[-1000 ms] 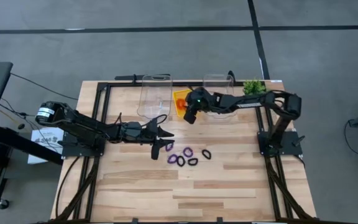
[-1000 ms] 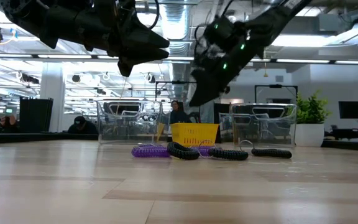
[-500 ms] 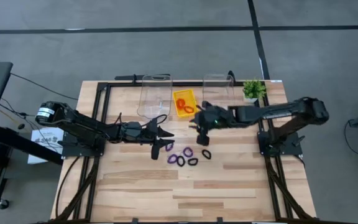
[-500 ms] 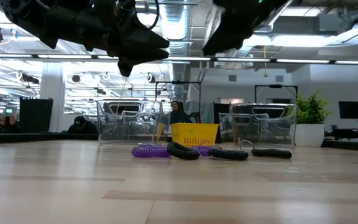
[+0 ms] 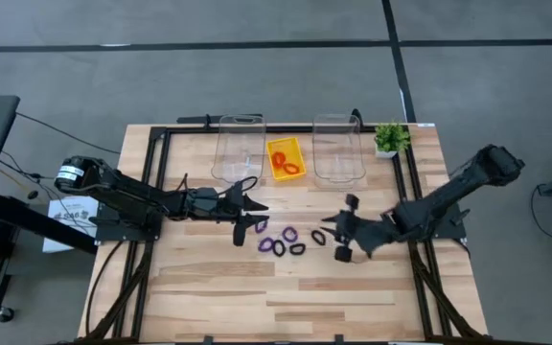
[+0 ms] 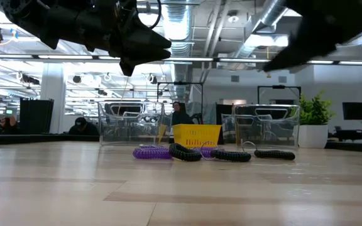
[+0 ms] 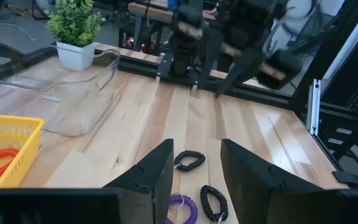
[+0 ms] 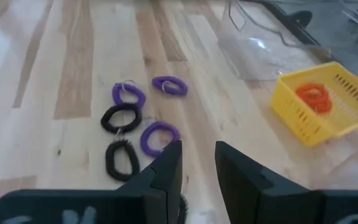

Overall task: Sort spring keychains
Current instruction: Put the right black spring keychain into the right transparent bin

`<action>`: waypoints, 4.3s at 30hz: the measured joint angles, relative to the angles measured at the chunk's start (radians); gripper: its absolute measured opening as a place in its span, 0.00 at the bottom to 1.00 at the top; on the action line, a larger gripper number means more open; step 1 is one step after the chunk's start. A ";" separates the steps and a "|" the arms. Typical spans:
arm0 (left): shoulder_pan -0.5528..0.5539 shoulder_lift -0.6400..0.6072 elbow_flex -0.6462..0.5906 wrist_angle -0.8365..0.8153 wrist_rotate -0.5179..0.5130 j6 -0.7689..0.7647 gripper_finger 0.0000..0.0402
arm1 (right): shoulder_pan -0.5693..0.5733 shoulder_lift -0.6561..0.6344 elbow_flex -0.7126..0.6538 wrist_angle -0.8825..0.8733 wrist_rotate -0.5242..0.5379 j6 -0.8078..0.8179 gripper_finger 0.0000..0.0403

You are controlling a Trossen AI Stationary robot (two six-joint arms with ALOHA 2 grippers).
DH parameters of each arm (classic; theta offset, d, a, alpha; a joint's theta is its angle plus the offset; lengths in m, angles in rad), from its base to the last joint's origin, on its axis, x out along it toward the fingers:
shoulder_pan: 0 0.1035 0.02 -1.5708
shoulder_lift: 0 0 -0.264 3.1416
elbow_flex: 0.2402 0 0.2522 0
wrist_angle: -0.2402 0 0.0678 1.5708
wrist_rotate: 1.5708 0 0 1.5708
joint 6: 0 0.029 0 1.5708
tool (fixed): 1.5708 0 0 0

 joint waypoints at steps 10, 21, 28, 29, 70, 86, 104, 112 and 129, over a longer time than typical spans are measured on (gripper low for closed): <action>0.000 0.000 0.000 0.001 0.048 -0.006 0.33 | -0.024 0.000 -0.117 0.110 -0.028 0.010 0.22; -0.002 0.000 0.000 -0.003 0.123 -0.048 0.33 | -0.058 0.000 -0.117 0.129 -0.181 -0.001 0.22; -0.020 0.051 0.000 0.011 0.131 -0.036 0.33 | -0.058 0.001 -0.117 0.128 -0.305 -0.043 0.22; -0.017 0.063 0.000 0.024 0.131 -0.025 0.33 | -0.058 0.001 -0.117 0.128 -0.338 -0.041 0.22; -0.010 0.294 0.065 0.281 0.171 0.141 0.33 | -0.250 0.415 -0.052 0.194 -0.593 -0.038 0.22; -0.010 0.294 0.065 0.281 0.171 0.142 0.33 | -0.255 0.409 -0.055 0.183 -0.604 -0.050 0.04; -0.010 0.294 0.064 0.280 0.171 0.143 0.33 | -0.187 0.410 0.108 -0.096 -0.600 -0.097 0.04; -0.011 0.293 0.064 0.280 0.171 0.143 0.33 | -0.103 0.309 0.124 -0.176 -0.494 -0.105 0.02; -0.011 0.293 0.064 0.280 0.171 0.143 0.33 | 0.005 0.113 0.124 -0.275 -0.172 -0.037 0.03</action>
